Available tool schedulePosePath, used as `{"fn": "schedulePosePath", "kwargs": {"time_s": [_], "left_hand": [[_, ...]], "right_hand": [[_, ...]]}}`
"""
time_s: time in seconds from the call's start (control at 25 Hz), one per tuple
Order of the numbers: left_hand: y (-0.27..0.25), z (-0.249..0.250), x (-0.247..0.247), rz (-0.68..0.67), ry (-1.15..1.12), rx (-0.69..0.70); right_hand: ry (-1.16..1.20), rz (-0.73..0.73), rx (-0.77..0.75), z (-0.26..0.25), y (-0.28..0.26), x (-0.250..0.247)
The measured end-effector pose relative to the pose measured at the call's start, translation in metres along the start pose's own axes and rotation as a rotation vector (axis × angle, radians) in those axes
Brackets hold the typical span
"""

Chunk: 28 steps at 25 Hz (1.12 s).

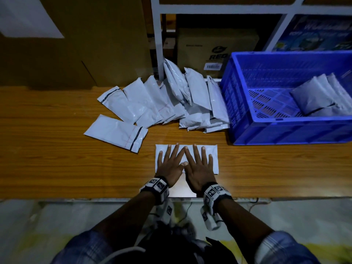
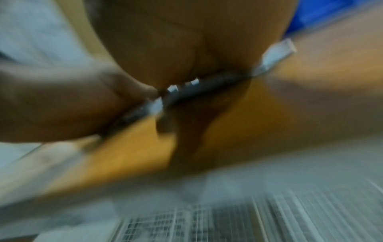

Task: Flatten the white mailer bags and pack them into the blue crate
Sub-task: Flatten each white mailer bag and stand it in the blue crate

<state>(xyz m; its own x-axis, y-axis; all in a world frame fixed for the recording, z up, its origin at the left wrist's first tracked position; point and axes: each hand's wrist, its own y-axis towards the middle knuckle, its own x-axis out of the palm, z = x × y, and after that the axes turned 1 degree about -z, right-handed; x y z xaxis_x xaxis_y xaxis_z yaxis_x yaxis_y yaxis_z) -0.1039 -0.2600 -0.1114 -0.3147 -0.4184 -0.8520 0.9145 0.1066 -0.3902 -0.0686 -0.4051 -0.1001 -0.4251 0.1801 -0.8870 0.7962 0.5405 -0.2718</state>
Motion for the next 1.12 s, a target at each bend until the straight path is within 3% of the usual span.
{"fn": "schedulePosePath", "kwargs": {"time_s": [0.12,0.28,0.56,0.68,0.76,1.12], "left_hand": [[-0.009,-0.009,-0.001,0.112,-0.141,0.019],[-0.023,-0.016,0.014,0.276,0.113,0.017],[-0.006,-0.018,0.019,0.206,0.1,0.0],[-0.006,-0.021,0.02,0.204,0.083,-0.01],[-0.007,-0.021,0.022,0.225,0.088,-0.004],[-0.007,-0.02,0.018,0.231,0.12,0.006]], "right_hand": [[-0.047,0.043,0.039,0.0,0.001,0.012],[-0.078,0.021,0.045,0.0,0.006,0.011],[-0.052,-0.203,0.024,0.009,0.015,-0.007],[0.061,-0.106,-0.006,0.015,0.016,-0.024],[-0.022,-0.016,-0.009,0.014,0.013,-0.026],[-0.102,-0.065,0.04,0.016,0.016,0.001]]}}
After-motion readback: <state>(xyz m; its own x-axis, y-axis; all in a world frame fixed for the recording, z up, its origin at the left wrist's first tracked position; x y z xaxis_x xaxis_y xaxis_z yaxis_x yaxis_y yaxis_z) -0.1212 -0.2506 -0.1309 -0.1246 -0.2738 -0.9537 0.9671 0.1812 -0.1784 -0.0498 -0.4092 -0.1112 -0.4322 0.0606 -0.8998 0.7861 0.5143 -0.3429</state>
